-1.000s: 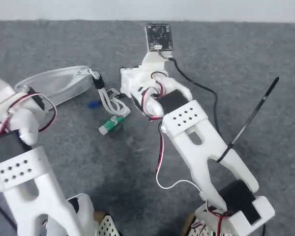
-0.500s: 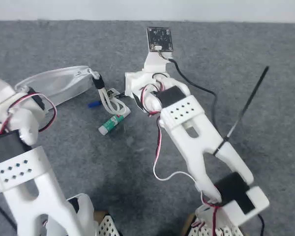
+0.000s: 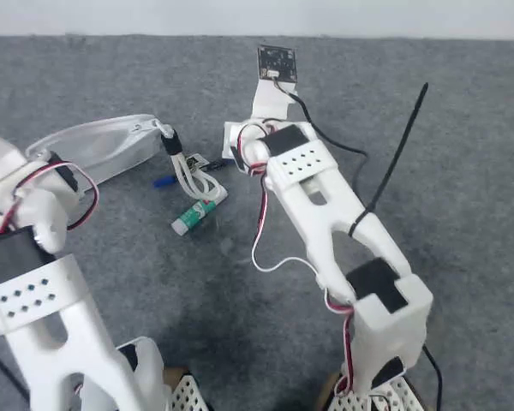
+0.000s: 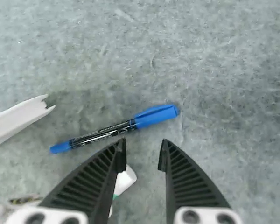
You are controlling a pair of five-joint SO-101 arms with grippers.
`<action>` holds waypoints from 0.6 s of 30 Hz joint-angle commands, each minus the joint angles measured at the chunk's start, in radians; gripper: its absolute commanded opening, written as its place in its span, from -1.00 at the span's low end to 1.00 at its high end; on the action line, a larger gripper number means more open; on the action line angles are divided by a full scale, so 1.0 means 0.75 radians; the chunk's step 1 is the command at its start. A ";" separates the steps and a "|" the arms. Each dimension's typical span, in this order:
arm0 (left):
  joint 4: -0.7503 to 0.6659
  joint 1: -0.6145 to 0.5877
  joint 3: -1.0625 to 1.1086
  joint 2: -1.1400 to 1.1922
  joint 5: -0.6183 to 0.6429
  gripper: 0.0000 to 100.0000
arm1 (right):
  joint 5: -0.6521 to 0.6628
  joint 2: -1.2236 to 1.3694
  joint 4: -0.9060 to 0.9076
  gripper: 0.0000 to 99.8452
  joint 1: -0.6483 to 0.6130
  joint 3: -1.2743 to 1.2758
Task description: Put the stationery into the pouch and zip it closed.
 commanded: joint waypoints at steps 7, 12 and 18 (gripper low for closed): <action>-0.043 -0.012 -0.011 -0.008 -0.004 -0.98 | -0.080 0.173 0.003 -0.63 0.001 -0.266; -0.043 -0.012 -0.011 -0.008 -0.004 -0.98 | -0.086 0.294 -0.003 -0.63 -0.050 -0.383; -0.043 -0.012 -0.011 -0.008 -0.004 -0.98 | -0.113 0.496 0.001 -0.63 -0.056 -0.581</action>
